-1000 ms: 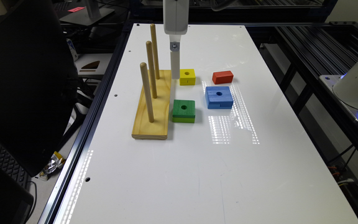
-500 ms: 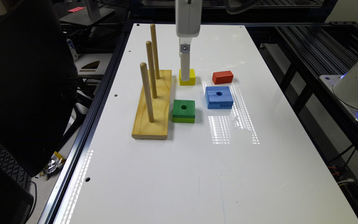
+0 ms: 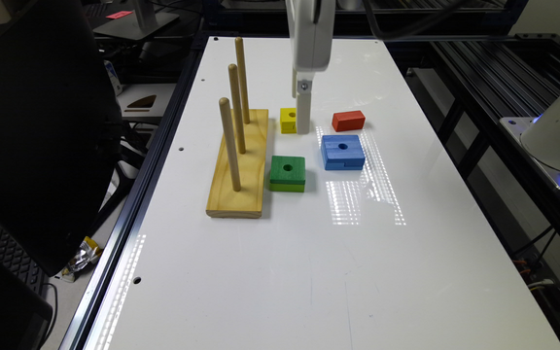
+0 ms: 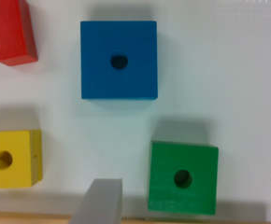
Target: Pick up green block.
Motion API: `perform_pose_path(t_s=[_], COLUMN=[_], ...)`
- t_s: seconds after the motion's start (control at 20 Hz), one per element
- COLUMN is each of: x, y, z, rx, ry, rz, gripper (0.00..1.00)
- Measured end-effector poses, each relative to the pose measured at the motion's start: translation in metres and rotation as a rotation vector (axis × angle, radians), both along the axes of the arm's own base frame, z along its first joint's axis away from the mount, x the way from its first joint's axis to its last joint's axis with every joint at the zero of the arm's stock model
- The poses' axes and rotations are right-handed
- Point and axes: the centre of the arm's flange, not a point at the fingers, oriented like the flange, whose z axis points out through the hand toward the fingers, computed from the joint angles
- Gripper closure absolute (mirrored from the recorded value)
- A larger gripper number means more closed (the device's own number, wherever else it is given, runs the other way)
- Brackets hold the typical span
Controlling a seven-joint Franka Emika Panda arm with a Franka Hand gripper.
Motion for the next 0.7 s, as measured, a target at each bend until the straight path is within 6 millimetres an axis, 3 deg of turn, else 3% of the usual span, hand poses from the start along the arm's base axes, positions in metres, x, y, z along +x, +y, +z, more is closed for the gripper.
perform_pose_path(t_s=[0.5, 0.7], x=[-0.001, -0.002], y=[0.0, 0.0], z=[-0.007, -0.031], rx=[0.001, 0.004], ry=[-0.001, 0.003], rz=[0.0, -0.001], gripper=[0.0, 0.0])
